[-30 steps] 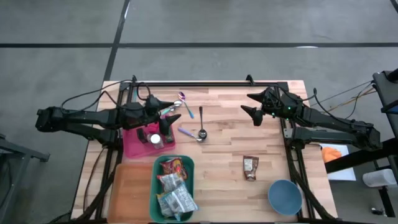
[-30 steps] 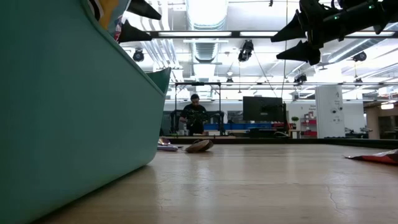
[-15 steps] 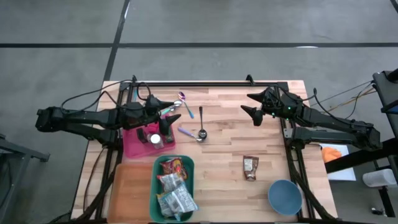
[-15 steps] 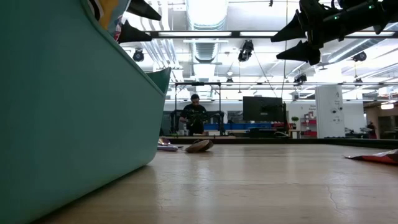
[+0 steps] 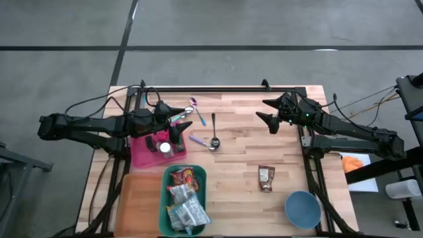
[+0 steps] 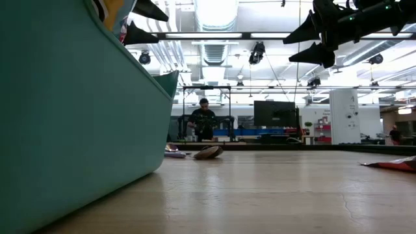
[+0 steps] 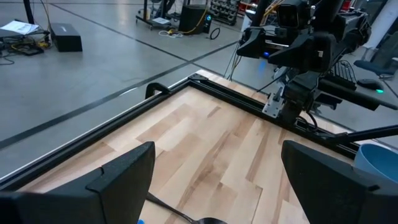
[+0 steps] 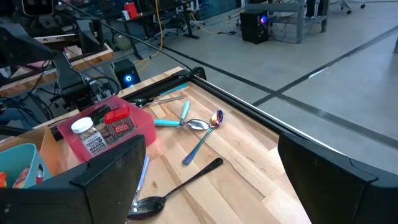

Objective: Pick & Place Food Item
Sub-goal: Put the orange seasoning pack into the pink bin

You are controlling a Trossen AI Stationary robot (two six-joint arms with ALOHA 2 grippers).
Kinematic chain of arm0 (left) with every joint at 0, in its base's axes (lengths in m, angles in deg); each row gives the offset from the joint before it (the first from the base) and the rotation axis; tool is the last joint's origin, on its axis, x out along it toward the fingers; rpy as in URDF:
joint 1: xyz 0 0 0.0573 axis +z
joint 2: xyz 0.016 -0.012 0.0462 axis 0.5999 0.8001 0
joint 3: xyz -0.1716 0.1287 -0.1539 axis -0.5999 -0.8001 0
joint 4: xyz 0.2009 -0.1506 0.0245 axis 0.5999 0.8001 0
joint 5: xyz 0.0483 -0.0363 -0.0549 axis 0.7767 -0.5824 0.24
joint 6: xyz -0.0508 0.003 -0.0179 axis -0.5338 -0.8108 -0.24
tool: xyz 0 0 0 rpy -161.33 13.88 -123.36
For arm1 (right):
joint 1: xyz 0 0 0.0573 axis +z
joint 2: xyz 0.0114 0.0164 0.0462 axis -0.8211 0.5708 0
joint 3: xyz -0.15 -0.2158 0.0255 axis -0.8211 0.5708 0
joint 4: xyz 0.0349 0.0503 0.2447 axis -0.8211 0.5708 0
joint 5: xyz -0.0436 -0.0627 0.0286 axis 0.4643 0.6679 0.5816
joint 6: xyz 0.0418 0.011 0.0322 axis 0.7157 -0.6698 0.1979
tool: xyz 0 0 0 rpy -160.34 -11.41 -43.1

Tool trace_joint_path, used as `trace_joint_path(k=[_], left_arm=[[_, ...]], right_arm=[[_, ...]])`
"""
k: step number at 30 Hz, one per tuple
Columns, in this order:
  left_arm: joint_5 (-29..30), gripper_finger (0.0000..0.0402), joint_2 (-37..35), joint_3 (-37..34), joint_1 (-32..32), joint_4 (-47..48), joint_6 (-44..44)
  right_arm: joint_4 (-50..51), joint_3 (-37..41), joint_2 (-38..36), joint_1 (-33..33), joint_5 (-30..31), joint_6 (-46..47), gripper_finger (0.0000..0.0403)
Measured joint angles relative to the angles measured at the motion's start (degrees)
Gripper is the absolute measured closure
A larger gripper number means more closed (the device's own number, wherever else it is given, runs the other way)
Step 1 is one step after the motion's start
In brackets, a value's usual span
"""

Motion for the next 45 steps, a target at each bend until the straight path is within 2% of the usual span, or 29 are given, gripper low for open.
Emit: trace_joint_path(k=[11, 13, 19, 24, 28, 33, 39, 45], left_arm=[[0.0, 0.0049, 0.0, 0.0, 0.0, 0.0, 0.0], [0.0, 0.0049, 0.0, 0.0, 0.0, 0.0, 0.0], [0.0, 0.0049, 0.0, 0.0, 0.0, 0.0, 0.0], [0.0, 0.0049, 0.0, 0.0, 0.0, 0.0, 0.0], [0.0, 0.0049, 0.0, 0.0, 0.0, 0.2, 0.0], [0.0, 0.0049, 0.0, 0.0, 0.0, 1.4, 0.0], [0.0, 0.0049, 0.0, 0.0, 0.0, 3.8, -0.2], [0.0, 0.0049, 0.0, 0.0, 0.0, 6.4, -0.2]], right_arm=[[0.0, 0.0, 0.0, 0.0, 0.0, 0.4, 0.0039], [0.0, 0.0, 0.0, 0.0, -0.3, 3.8, 0.0039], [-0.9, 0.0, 0.3, 0.0, -4.6, 25.0, 0.0039], [0.7, -0.6, 0.3, 0.0, -7.6, 28.5, 0.0039], [10.2, -3.1, 0.5, 0.0, -7.6, 35.0, 0.0039], [23.3, -8.8, 2.9, 0.4, -7.4, 36.1, 0.0039], [33.4, -15.4, 8.0, 1.4, -7.9, 40.0, 0.0039], [39.3, -17.5, 11.8, 4.6, -9.4, 50.4, 0.0039]])
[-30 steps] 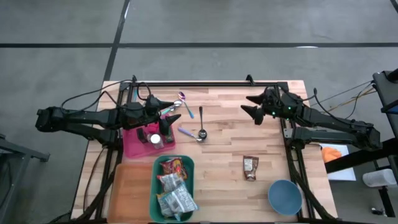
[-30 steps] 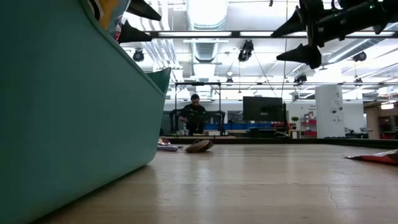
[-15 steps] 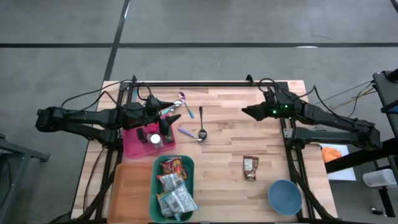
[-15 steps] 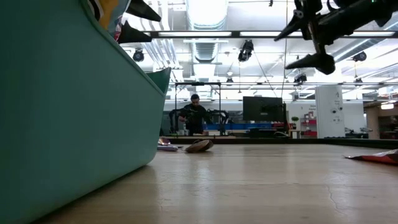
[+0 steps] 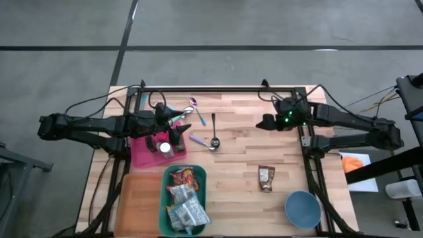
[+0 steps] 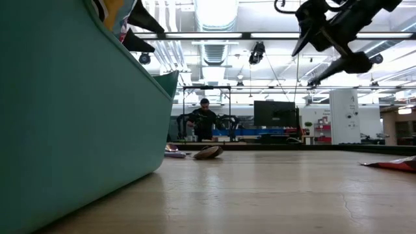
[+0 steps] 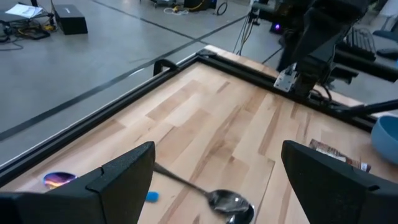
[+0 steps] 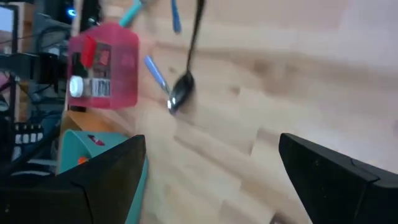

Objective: Pick & Place Food Item
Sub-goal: Put the orange seasoning pack into the pink bin

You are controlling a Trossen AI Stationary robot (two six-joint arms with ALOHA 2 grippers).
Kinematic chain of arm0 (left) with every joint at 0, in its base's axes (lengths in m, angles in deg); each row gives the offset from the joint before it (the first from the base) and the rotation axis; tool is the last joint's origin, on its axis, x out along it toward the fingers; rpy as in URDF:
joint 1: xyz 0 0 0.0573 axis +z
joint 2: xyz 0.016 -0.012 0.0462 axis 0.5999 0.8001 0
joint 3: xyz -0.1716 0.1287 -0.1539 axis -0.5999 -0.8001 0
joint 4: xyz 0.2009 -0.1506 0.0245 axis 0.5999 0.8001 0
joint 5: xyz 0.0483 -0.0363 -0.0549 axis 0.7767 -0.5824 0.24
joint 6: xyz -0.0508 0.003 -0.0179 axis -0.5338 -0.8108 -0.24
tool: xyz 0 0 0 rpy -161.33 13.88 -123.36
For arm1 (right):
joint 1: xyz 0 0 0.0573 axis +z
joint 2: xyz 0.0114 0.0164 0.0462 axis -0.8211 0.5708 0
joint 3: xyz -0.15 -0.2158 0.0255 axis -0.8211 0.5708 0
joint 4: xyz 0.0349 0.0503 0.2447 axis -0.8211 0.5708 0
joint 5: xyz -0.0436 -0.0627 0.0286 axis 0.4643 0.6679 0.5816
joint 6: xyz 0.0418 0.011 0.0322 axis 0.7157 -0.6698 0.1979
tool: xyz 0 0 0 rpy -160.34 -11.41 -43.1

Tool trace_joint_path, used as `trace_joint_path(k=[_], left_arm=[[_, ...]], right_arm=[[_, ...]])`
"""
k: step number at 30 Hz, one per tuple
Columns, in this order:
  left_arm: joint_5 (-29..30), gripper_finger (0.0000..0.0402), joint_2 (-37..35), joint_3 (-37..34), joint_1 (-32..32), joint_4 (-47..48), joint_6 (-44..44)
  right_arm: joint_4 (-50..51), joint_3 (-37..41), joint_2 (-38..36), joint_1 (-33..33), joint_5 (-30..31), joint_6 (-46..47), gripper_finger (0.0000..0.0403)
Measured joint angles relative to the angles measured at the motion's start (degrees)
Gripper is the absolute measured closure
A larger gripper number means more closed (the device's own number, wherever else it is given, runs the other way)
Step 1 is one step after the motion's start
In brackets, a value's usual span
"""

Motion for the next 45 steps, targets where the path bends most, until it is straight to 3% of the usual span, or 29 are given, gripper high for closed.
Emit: trace_joint_path(k=[5, 11, 19, 25, 33, 45], left_arm=[[0.0, 0.0049, 0.0, 0.0, 0.0, 1.7, 0.0], [0.0, 0.0049, 0.0, 0.0, 0.0, 3.4, 0.2], [0.0, 0.0049, 0.0, 0.0, 0.0, 4.6, 0.2], [0.0, 0.0049, 0.0, 0.0, 0.0, 4.6, 0.2], [0.0, 0.0049, 0.0, 0.0, 0.0, 5.0, 0.2], [0.0, 0.0049, 0.0, 0.0, 0.0, 5.3, 0.2]], right_arm=[[5.1, -0.9, 0.9, 7.7, 2.4, 13.0, 0.0039], [12.3, -3.4, 4.0, 22.7, 13.2, 31.5, 0.0039], [18.5, -5.1, 14.8, 36.2, 13.4, 55.0, 0.0039], [18.9, -6.7, 21.2, 38.7, 13.0, 58.8, 0.0039], [18.6, -6.5, 27.8, 40.5, 6.1, 64.2, 0.0039], [15.6, -5.7, 33.6, 45.1, 5.7, 74.1, 0.0039]])
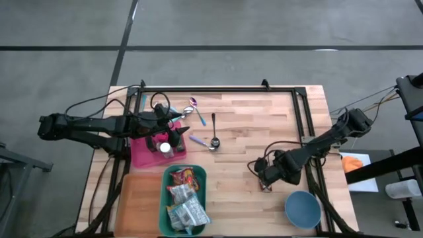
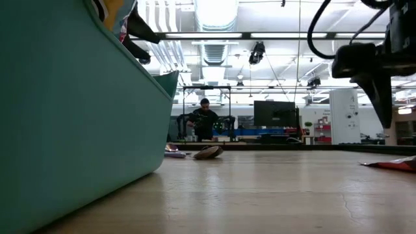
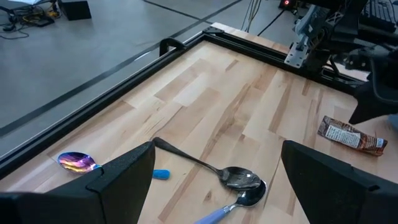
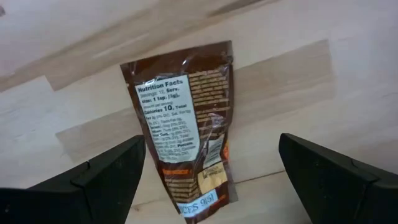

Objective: Pick & Place Food Item
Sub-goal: Put the orange seasoning pack into the pink bin

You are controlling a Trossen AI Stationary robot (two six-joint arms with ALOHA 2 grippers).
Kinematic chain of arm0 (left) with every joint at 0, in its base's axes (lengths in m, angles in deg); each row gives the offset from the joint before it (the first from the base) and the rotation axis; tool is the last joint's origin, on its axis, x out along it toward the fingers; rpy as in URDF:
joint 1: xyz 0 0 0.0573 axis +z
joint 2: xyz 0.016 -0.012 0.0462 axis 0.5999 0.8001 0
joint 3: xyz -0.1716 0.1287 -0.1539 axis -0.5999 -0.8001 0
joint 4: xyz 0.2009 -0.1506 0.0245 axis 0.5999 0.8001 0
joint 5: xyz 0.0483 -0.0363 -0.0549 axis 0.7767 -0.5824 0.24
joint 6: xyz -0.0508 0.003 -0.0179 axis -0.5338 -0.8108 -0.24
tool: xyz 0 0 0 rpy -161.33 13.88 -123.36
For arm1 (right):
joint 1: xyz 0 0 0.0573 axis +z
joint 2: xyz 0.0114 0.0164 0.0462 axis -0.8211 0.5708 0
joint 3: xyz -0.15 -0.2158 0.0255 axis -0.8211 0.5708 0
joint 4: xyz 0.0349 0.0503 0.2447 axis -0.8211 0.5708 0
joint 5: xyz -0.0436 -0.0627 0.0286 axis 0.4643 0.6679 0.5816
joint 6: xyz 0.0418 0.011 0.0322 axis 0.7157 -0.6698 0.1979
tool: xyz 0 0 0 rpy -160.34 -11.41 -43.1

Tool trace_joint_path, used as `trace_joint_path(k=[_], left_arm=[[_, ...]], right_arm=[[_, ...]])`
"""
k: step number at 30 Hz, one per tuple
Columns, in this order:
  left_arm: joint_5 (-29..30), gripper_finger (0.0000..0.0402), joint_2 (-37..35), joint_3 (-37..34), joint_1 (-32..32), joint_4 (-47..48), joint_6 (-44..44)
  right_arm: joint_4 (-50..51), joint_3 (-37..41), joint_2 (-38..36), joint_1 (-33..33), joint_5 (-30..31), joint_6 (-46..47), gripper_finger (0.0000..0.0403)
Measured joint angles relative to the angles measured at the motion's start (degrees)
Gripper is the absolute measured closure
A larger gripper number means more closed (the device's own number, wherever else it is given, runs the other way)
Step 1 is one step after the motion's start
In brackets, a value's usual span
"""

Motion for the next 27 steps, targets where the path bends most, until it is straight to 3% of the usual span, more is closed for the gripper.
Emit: trace_joint_path(k=[8, 27], left_arm=[[0.0, 0.0049, 0.0, 0.0, 0.0, 0.5, 0.0], [0.0, 0.0049, 0.0, 0.0, 0.0, 2.2, 0.0]], right_arm=[[-9.6, 5.7, 0.6, 0.0, 0.0, 0.1, 0.0039], [-19.1, 12.6, 0.9, -0.3, -1.5, 0.0, 0.0039]])
